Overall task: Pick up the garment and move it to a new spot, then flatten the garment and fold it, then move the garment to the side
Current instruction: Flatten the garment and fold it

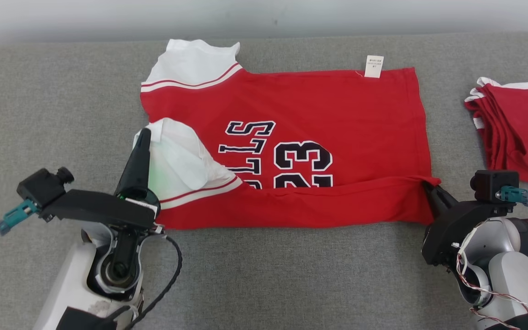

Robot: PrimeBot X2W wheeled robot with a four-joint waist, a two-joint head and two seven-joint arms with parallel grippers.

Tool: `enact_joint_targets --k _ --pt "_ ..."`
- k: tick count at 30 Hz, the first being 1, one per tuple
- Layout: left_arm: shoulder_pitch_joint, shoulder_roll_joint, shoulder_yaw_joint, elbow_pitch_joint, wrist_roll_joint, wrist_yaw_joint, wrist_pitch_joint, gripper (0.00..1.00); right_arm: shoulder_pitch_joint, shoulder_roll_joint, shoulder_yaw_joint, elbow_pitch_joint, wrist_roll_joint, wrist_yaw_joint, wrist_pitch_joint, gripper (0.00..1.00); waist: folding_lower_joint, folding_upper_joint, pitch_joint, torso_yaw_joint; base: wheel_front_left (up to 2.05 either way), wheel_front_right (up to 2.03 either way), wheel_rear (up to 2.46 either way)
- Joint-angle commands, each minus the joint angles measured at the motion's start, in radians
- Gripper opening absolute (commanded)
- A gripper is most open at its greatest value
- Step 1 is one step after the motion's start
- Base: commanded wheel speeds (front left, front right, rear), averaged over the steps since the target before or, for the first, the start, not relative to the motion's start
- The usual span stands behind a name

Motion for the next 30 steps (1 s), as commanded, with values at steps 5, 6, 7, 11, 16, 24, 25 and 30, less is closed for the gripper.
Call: enact_joint_targets --k 5,6,7,11,16,24,25,30 --pt "-0.061 0.004 -0.021 0.044 0.038 -0.01 -0.019 0.0 -0.029 -0.007 -0.014 0.022 -0.02 -0.003 -0.041 0.0 -0.0001 -0.0001 0.018 -0.001 0.0 0.0 0.0" --pt "-0.071 0.006 -0.024 0.05 0.043 -0.01 -0.025 0.0 -0.038 -0.007 -0.018 0.022 -0.023 -0.003 -0.054 0.0 -0.0001 -0.0001 0.021 -0.003 0.0 0.0 0.0" --pt "-0.08 0.006 -0.024 0.057 0.041 -0.01 -0.029 0.0 -0.044 -0.004 -0.023 0.02 -0.022 -0.003 -0.068 0.0 -0.0001 -0.0001 0.024 -0.003 0.0 0.0 0.0" --pt "-0.104 0.009 -0.029 0.072 0.042 -0.015 -0.041 0.0 -0.046 0.004 -0.041 0.031 -0.027 -0.003 -0.096 0.0 -0.0001 -0.0001 0.034 -0.004 0.0 0.0 0.0" --pt "-0.143 0.018 -0.06 0.116 0.063 -0.018 -0.035 0.0 -0.059 0.008 -0.034 0.062 -0.041 -0.003 -0.091 0.0 -0.0001 -0.0001 0.047 -0.002 0.0 0.0 0.0" --pt "-0.22 0.036 -0.083 0.226 0.135 -0.009 -0.095 1.0 -0.102 0.024 -0.031 0.097 -0.051 -0.003 -0.128 1.0 -0.0001 -0.0001 0.054 -0.005 0.0 0.0 0.0" --pt "-0.226 0.038 -0.085 0.24 0.151 -0.005 -0.112 1.0 -0.105 0.026 -0.031 0.102 -0.053 -0.003 -0.135 1.0 -0.0001 -0.0001 0.052 -0.006 0.0 0.0 0.0" --pt "-0.223 0.057 -0.114 0.276 0.236 -0.007 -0.17 1.0 -0.086 0.024 -0.05 0.099 -0.058 -0.003 -0.144 1.0 -0.0001 -0.0001 0.027 -0.004 0.0 0.0 0.0"
